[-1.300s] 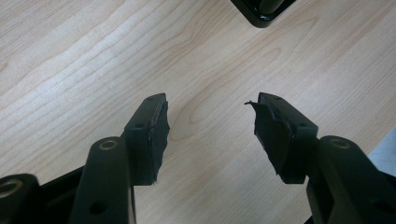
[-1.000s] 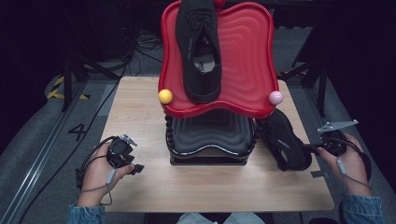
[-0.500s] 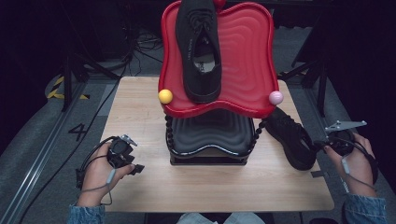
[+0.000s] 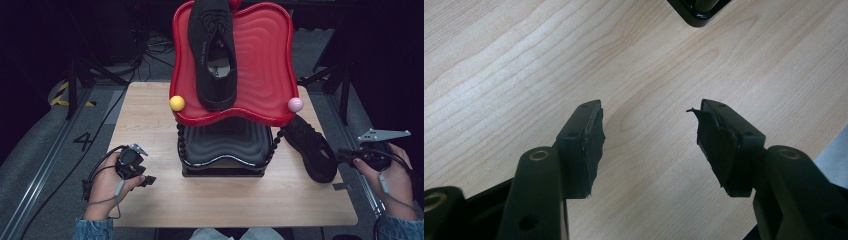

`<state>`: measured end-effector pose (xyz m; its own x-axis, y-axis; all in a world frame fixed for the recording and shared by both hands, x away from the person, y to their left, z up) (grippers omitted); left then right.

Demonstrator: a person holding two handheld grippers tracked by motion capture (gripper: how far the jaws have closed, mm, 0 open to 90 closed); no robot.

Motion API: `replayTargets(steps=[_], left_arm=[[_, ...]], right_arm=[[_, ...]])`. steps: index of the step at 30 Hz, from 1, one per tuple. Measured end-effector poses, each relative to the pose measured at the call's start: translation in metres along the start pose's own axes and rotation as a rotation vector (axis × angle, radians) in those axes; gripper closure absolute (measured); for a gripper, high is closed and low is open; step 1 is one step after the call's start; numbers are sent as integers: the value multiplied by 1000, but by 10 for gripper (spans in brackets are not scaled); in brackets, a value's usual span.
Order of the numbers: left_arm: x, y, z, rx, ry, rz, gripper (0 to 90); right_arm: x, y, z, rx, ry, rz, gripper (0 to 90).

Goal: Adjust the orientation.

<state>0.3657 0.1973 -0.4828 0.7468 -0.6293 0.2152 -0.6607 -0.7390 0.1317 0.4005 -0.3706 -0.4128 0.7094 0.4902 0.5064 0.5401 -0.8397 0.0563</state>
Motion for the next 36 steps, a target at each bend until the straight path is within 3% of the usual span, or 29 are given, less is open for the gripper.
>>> replayTargets(steps=[5,10,14,19,24,29,30,31,36], left_arm=[[0,1,2,-9,-4,-3,447],[-1,1,2,-11,-6,-2,446],[-2,0,2,-6,-6,-6,445],[-4,2,2,-13,-11,-12,445],[-3,0,2,-14,-8,-10,445],[0,1,3,-18,-8,-5,446],[1,1,4,-16,-7,1,446],[5,1,4,-19,-7,9,445],[13,2,5,-18,-9,34,446]], right_arm=[[2,-9,12,30,-25,-28,715],[-5,-4,38,8,-116,-51,736],[-9,-3,49,1,-161,-59,774],[-10,-6,65,33,-192,-76,844],[-8,-10,64,52,-178,-94,878],[-1,-41,66,110,-182,-197,878],[-1,-41,66,110,-182,-197,878],[-3,-52,64,127,-197,-229,877],[-10,-72,53,164,-229,-269,875]])
Point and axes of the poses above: each handheld gripper's, and its own axes: z roughly forward along the jaws, x roughly out of its top, y roughly to its right, the point moved 10 cm from there along z, roughly forward along the jaws, and after that the axes turned 10 degrees about -y, right-handed, at the moved point
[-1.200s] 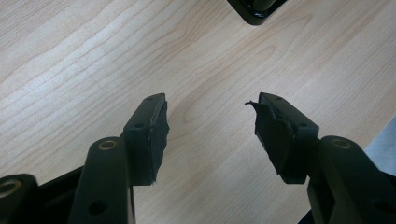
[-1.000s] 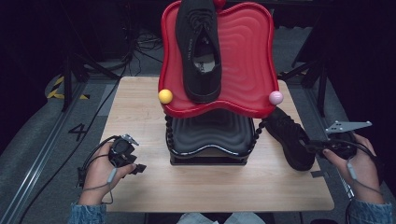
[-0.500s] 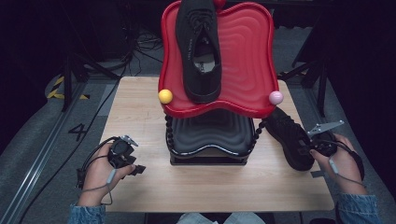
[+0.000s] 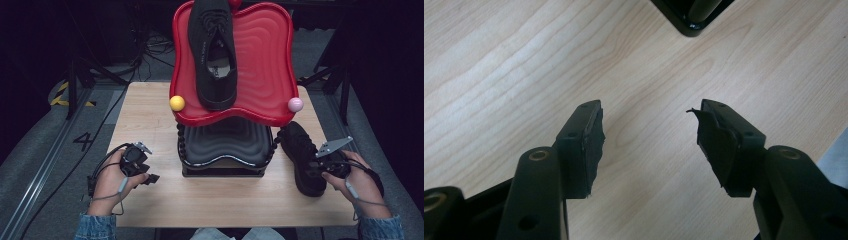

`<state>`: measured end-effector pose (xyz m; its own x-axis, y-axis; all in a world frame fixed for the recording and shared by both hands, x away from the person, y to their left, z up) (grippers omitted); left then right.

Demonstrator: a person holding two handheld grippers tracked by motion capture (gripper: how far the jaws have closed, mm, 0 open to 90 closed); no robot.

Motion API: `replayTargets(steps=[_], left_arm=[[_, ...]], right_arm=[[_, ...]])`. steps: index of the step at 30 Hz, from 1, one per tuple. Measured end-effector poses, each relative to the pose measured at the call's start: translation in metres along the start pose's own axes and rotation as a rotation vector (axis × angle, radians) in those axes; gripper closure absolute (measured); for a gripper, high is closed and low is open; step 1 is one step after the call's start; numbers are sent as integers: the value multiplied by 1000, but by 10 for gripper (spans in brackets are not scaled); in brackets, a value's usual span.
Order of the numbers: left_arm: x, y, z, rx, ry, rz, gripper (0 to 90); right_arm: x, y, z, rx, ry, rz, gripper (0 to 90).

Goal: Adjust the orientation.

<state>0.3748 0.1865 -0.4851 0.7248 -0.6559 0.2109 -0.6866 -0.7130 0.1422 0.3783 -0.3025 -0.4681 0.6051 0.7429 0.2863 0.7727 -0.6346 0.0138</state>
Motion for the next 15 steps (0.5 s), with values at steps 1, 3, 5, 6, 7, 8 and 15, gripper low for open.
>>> replayTargets(steps=[1,3,5,6,7,8,15], left_arm=[[1,0,0,-2,-2,8,446],[3,2,1,-11,-4,8,446],[5,1,2,-6,-3,18,446],[5,1,1,-6,-4,19,446],[5,1,1,-6,-4,19,446],[5,2,1,-11,-4,17,446],[2,0,2,-5,-5,7,445]], right_arm=[[-1,-5,-1,12,-6,-4,873],[-3,-12,-3,38,-15,-9,858],[-5,-17,-1,63,-33,7,800],[-5,-17,0,65,-31,11,773],[-5,-17,0,65,-31,11,773],[-6,-16,5,76,-35,36,686],[-10,-18,27,85,-118,35,669]])
Point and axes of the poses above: each handheld gripper's, and its own axes: z roughly forward along the jaws, x roughly out of its top, y roughly to its right, the point moved 10 cm from there along z, roughly forward along the jaws, and after that the axes turned 10 degrees about -y, right-handed, at the moved point
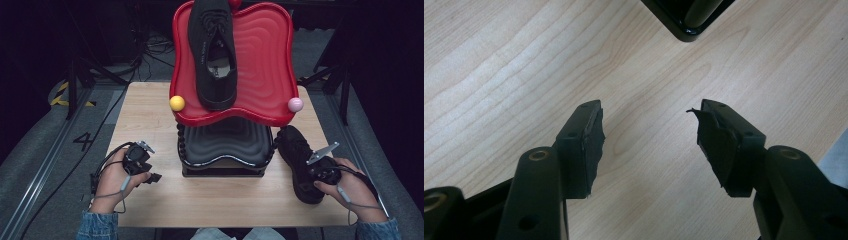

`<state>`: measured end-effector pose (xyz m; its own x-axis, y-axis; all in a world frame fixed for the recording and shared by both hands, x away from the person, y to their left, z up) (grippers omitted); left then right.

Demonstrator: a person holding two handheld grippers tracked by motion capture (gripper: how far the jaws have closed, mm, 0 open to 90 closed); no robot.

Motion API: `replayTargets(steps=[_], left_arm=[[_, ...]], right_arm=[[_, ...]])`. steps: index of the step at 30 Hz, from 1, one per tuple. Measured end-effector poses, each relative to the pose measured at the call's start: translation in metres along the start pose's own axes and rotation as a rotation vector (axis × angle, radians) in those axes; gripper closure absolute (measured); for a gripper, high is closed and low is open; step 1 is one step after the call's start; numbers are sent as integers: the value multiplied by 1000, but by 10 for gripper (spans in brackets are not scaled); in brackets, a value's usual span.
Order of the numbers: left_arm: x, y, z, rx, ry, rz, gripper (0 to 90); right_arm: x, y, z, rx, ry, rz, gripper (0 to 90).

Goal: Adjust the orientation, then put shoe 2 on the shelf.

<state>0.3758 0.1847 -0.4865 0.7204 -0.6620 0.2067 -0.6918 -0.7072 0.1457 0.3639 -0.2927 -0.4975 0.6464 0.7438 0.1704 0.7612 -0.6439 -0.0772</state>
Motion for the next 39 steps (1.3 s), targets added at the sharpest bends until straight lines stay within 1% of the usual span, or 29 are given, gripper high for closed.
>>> replayTargets(steps=[3,4,7,8,12,18,22,23,24,25,26,27,30,34,35,39], left_arm=[[-1,-1,0,-4,3,-6,445],[-1,-1,0,-5,6,-8,444],[-3,-1,-1,-8,3,-11,444],[-3,-2,-1,-8,6,-8,444],[-3,-2,-1,-10,8,-9,444],[-3,-3,0,-7,7,-5,444],[-4,-3,0,-16,11,-16,445],[-4,-3,-2,-17,15,-19,444],[-4,-5,-2,-11,19,-15,445],[-6,-2,-2,-24,11,-34,445],[-6,-2,-2,-24,11,-34,445],[-5,-4,-1,-17,18,-22,445],[-5,-5,-1,-12,17,-22,445],[-7,-4,0,-17,13,-24,445],[-7,-3,0,-21,12,-31,445],[-6,-6,0,-12,15,-19,445]], right_arm=[[2,1,7,-13,-21,-6,697],[3,1,7,-13,-18,6,705],[3,1,8,-13,-14,14,738],[3,0,7,-6,-10,21,748],[3,-1,7,0,-10,21,768],[4,0,6,3,0,37,810],[4,0,5,9,1,44,838],[4,1,5,15,3,59,856],[5,1,4,18,5,61,859],[5,2,4,21,10,64,861],[5,1,4,22,9,64,861],[6,1,4,19,9,65,862],[6,0,3,21,9,65,862],[10,-2,-4,52,34,75,861],[12,-2,-7,54,39,76,861],[16,-2,-20,51,50,70,861]])
Point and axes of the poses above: each handheld gripper's, and its own axes: z roughly forward along the jaws, x roughly out of its top, y roughly to its right, the point moved 10 cm from there along z, roughly forward along the jaws, and after that the axes turned 10 degrees about -y, right-handed, at the moved point
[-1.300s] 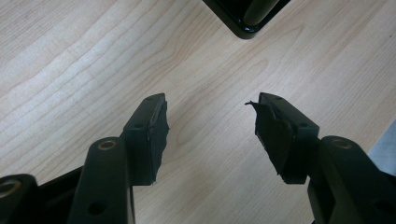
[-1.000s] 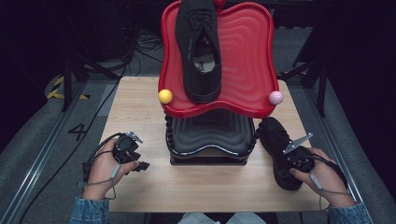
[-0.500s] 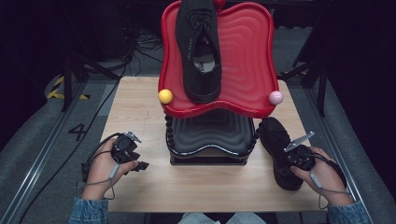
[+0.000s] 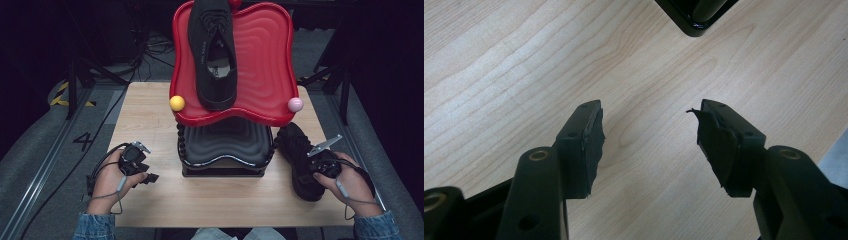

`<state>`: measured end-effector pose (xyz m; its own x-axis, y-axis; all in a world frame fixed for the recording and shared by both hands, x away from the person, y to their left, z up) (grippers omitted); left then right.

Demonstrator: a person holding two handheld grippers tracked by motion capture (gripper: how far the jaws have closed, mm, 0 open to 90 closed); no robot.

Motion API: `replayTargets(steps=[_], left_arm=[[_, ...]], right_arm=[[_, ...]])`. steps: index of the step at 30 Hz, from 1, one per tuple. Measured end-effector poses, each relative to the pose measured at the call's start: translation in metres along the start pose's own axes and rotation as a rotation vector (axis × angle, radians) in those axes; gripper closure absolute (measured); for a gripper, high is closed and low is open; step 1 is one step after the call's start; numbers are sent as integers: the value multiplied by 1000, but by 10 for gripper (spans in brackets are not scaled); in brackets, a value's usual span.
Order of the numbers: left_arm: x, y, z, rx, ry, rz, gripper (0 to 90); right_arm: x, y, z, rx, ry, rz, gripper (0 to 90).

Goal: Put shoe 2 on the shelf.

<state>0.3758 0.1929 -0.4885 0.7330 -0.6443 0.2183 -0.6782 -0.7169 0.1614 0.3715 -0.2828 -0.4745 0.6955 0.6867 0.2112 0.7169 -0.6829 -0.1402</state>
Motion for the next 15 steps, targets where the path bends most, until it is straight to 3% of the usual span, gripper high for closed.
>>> replayTargets(steps=[15], left_arm=[[1,-1,-1,-2,1,-1,445]], right_arm=[[20,-12,-60,-18,36,-21,859]])
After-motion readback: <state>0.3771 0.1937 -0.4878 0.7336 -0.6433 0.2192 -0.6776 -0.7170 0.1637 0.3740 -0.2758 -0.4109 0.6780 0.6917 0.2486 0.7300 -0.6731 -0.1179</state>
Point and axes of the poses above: each handheld gripper's, and its own axes: z roughly forward along the jaws, x roughly out of its top, y roughly to its right, the point moved 10 cm from there along z, roughly forward along the jaws, and after that the axes turned 10 degrees about -y, right-handed, at the moved point
